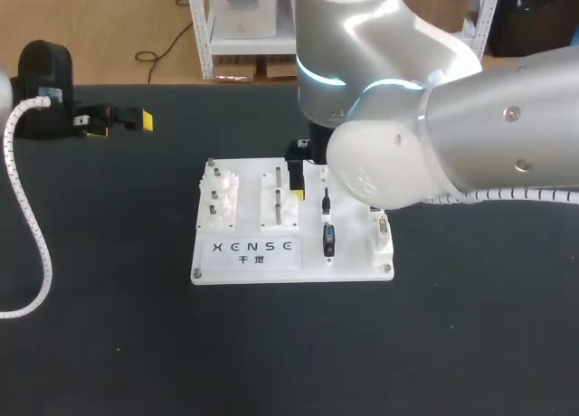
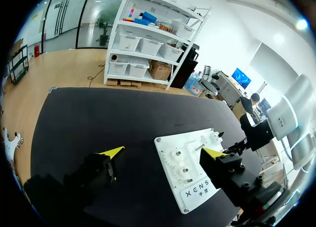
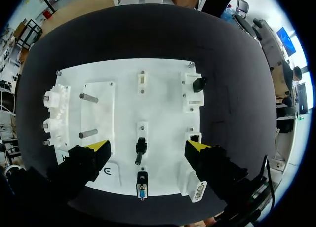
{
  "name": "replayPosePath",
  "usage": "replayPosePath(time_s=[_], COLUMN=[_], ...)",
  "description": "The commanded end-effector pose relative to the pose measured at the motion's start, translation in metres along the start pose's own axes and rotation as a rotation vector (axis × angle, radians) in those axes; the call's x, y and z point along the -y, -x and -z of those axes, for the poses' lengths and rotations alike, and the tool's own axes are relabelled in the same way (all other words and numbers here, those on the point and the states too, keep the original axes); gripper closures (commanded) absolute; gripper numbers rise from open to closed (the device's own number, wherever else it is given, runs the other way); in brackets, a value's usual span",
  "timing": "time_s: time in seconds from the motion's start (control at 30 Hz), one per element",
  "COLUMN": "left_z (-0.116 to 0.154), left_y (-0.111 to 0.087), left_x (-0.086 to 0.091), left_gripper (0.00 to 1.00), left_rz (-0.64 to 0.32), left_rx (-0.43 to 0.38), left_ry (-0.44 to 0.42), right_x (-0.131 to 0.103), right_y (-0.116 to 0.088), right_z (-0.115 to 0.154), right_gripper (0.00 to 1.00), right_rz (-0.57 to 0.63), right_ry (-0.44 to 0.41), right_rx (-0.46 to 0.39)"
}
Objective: Insert the USB connector, Ethernet cable, and multi-pin plug into their matching sockets one by one.
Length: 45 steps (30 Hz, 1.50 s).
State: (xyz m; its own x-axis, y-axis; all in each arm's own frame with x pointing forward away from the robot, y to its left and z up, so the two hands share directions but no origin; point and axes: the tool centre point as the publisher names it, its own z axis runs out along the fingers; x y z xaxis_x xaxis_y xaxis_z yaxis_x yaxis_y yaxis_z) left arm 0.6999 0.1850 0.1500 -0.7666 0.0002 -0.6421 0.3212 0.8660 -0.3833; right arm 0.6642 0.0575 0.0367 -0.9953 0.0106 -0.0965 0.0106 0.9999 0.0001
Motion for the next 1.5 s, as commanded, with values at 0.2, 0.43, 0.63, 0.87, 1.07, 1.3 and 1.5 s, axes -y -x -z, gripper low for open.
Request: replayPosePath(time_s=[0.2,0.43,0.63,0.87,1.07,1.3,1.5], left_z=[0.0,0.0,0.0,0.0,0.0,0.0,0.0], left_y=[0.0,0.0,0.0,0.0,0.0,0.0,0.0], left_x=[0.0,0.0,0.0,0.0,0.0,0.0,0.0], left_gripper=[0.0,0.0,0.0,0.0,0.0,0.0,0.0], left_rz=[0.0,0.0,0.0,0.0,0.0,0.0,0.0], left_rx=[0.0,0.0,0.0,0.0,0.0,0.0,0.0], left_ry=[0.0,0.0,0.0,0.0,0.0,0.0,0.0], right_x=[-0.005,-0.005,0.0,0.004,0.005,0.003,-0.002], right_y=[-0.006,-0.01,-0.005,-0.002,-0.005,-0.009,-0.007], right_z=[-0.01,-0.018,-0.016,-0.013,-0.015,-0.016,-0.017], right_gripper=[0.0,0.0,0.0,0.0,0.0,0.49,0.56], right_rz=[0.0,-0.027,-0.043,-0.047,-0.041,-0.024,-0.022], right_ry=[-0.045,-0.037,-0.01,0.016,0.026,0.035,0.038], right_rx=[-0.031,-0.058,-0.049,-0.046,-0.054,-0.061,-0.062])
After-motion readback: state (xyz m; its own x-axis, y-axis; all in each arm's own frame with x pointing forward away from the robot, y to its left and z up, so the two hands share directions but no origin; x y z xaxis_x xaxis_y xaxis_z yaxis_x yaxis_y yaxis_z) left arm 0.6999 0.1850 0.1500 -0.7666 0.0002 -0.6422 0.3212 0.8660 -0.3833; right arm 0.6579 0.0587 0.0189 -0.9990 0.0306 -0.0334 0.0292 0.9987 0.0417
